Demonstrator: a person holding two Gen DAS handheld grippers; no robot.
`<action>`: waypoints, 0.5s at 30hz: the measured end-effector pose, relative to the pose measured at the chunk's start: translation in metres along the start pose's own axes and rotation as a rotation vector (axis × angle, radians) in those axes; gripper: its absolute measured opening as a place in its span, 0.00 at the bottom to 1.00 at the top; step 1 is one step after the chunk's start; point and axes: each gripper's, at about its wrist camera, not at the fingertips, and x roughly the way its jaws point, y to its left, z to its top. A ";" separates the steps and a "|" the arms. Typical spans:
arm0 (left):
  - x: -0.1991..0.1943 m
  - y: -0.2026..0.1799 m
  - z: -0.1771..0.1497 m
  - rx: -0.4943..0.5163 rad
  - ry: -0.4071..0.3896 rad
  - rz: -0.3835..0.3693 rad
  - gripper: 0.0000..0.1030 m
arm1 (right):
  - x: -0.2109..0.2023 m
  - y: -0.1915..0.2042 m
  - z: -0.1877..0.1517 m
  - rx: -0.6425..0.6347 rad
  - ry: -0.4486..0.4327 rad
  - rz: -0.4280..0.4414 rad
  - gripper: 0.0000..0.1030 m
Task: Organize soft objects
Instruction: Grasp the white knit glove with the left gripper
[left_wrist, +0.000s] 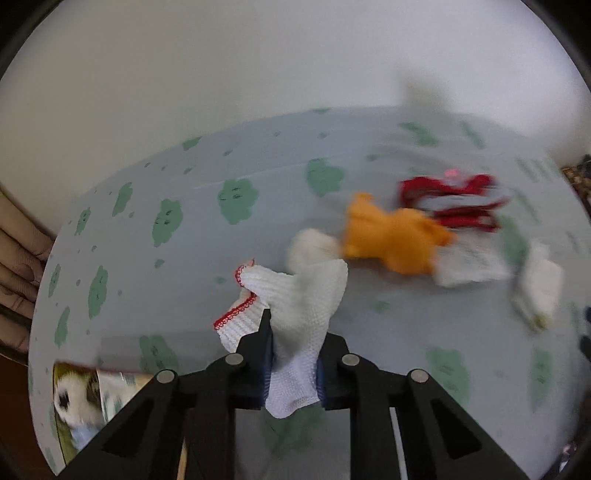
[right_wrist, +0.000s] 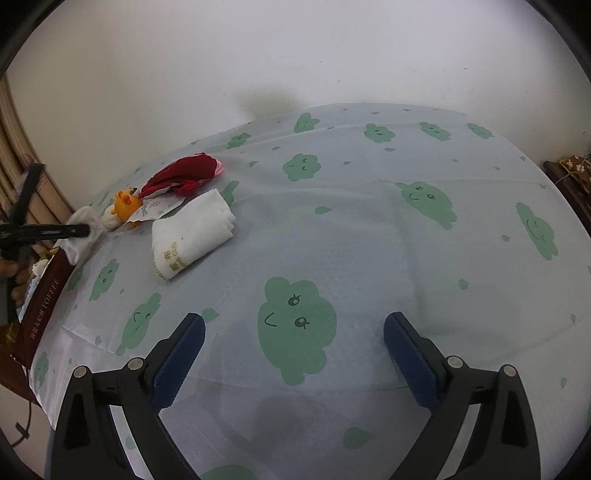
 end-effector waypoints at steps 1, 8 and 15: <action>-0.015 -0.008 -0.006 -0.009 -0.023 -0.018 0.18 | 0.000 0.000 0.000 -0.001 0.001 0.000 0.95; -0.087 -0.066 -0.059 -0.062 -0.114 -0.208 0.18 | -0.001 0.001 -0.001 -0.009 -0.001 -0.007 0.95; -0.104 -0.084 -0.108 -0.184 -0.113 -0.287 0.18 | -0.002 0.015 0.001 -0.067 0.009 0.017 0.96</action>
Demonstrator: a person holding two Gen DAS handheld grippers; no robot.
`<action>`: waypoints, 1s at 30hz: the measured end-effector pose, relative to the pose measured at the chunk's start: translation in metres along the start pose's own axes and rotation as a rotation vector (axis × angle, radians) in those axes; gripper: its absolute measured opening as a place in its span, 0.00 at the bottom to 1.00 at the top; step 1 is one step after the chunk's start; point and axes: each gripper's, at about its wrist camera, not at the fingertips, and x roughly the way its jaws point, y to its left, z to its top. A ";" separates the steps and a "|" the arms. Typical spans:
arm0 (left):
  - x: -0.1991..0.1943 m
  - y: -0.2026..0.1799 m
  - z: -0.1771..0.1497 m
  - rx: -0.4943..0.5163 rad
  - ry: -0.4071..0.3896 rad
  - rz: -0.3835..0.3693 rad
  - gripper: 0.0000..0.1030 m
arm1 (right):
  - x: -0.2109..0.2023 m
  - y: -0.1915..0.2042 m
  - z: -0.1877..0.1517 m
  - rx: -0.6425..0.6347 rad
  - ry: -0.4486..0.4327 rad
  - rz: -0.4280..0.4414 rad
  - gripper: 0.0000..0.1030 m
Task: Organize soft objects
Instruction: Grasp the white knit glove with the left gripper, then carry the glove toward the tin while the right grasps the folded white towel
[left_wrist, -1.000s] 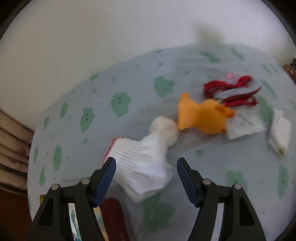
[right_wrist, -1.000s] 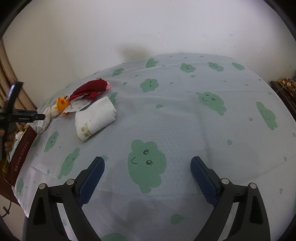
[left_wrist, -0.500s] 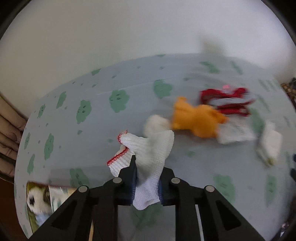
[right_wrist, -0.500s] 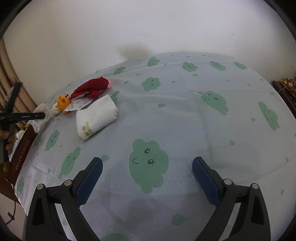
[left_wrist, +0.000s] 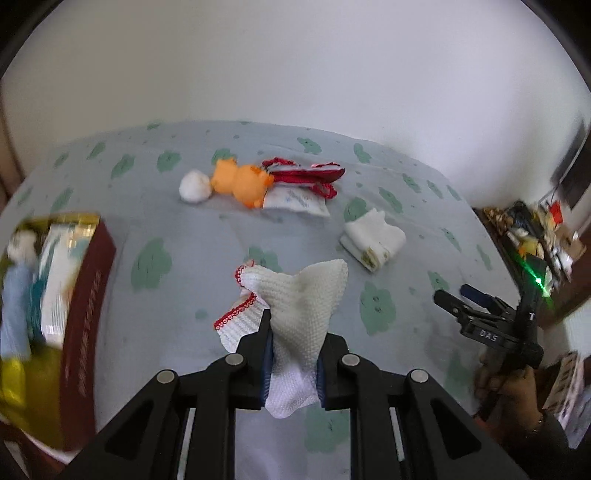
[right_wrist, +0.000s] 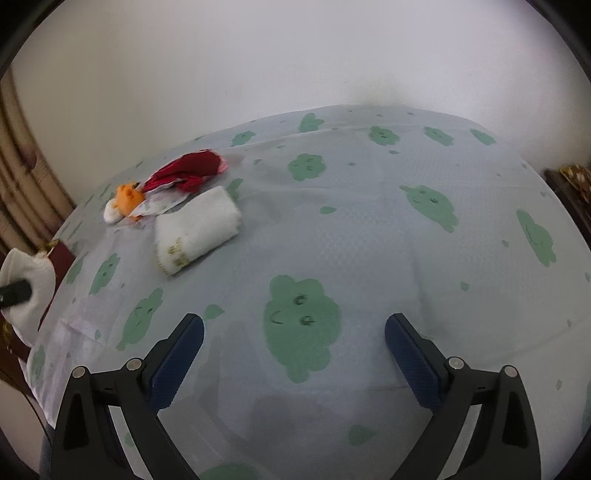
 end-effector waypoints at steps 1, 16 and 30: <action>-0.001 0.003 -0.004 -0.010 -0.001 -0.003 0.18 | 0.000 0.007 0.003 -0.027 0.002 0.017 0.96; -0.034 0.016 -0.030 -0.055 -0.033 -0.006 0.18 | 0.070 0.075 0.072 -0.289 0.090 0.077 0.96; -0.060 0.026 -0.036 -0.105 -0.096 -0.019 0.18 | 0.031 0.097 0.048 -0.246 0.067 0.175 0.39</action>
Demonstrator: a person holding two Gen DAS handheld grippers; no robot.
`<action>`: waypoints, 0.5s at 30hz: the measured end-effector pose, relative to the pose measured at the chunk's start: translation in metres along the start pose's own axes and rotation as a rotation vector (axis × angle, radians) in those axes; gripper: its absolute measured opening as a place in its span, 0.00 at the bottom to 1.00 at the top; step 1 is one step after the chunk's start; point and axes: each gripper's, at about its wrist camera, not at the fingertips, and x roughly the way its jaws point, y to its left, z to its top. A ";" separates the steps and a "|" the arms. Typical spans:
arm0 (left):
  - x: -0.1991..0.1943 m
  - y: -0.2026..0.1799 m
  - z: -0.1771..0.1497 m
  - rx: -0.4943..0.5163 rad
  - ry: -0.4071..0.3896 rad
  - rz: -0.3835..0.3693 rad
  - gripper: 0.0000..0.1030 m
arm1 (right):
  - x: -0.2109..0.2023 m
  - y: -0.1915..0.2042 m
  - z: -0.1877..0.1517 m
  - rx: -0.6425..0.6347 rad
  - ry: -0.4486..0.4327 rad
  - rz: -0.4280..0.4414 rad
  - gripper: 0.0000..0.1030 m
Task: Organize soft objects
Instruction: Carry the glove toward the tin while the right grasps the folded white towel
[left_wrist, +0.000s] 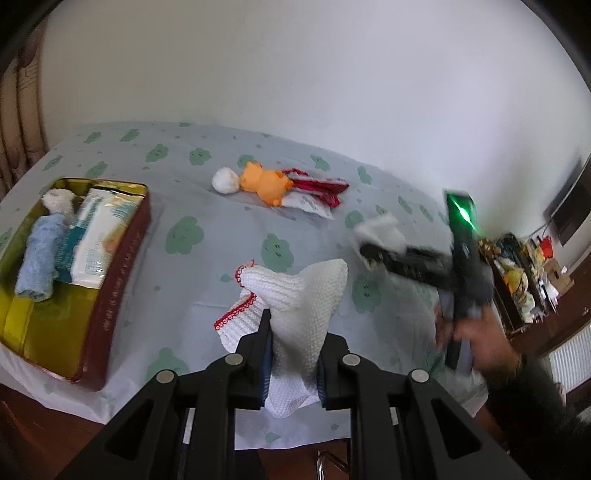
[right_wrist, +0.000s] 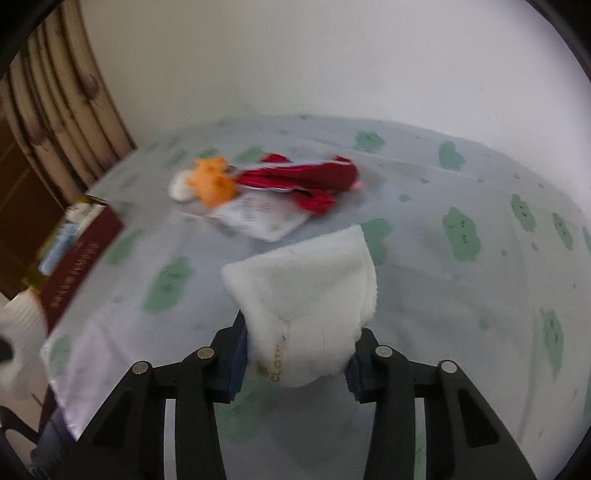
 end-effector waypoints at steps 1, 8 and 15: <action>-0.005 0.003 0.001 -0.005 -0.012 0.007 0.18 | -0.006 0.006 -0.008 0.015 -0.015 0.016 0.39; -0.059 0.052 0.011 -0.046 -0.088 0.114 0.19 | -0.025 0.030 -0.044 0.094 -0.052 0.069 0.39; -0.069 0.126 0.026 -0.051 -0.071 0.289 0.19 | -0.032 0.041 -0.046 0.064 -0.055 0.049 0.39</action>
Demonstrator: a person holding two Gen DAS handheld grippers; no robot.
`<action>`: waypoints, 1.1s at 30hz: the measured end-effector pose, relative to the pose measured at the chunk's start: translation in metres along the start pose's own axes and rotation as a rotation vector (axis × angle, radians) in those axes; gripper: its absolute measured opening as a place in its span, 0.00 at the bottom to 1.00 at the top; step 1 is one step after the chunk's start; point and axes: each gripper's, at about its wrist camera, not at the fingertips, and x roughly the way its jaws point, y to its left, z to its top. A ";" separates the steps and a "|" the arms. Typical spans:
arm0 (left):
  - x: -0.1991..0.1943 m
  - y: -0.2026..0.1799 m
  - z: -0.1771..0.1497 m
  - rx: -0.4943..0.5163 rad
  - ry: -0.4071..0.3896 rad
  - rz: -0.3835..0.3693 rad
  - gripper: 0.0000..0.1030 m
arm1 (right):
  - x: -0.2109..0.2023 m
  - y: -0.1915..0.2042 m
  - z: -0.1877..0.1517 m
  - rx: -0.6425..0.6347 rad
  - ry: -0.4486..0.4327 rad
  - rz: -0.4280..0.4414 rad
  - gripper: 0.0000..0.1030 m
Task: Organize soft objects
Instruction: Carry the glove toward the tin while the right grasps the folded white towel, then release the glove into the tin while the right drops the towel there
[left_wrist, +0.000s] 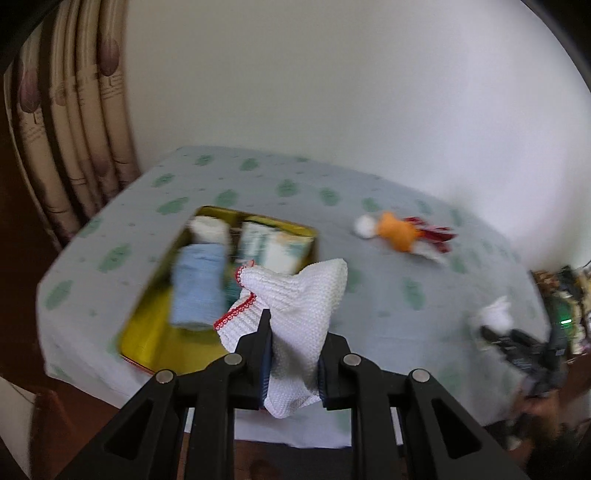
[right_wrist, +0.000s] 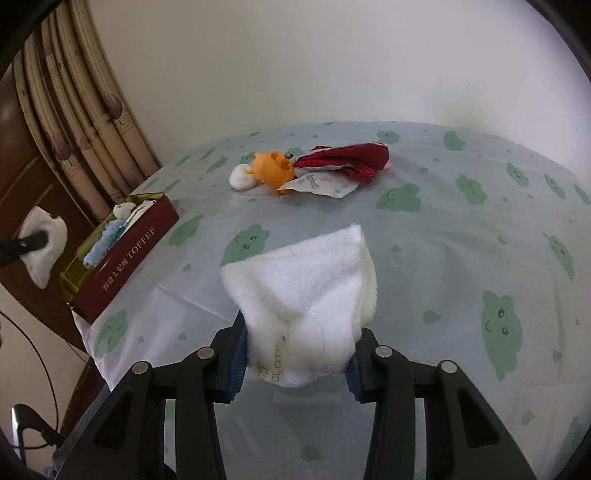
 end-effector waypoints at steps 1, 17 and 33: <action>0.007 0.006 0.001 0.000 0.012 0.007 0.19 | -0.001 0.001 0.000 -0.002 -0.002 -0.003 0.39; 0.086 0.019 -0.007 0.055 0.142 0.030 0.19 | 0.003 0.006 0.003 0.002 0.033 -0.006 0.40; 0.099 0.001 -0.007 0.125 0.202 0.059 0.45 | 0.009 0.002 0.001 0.015 0.055 -0.001 0.41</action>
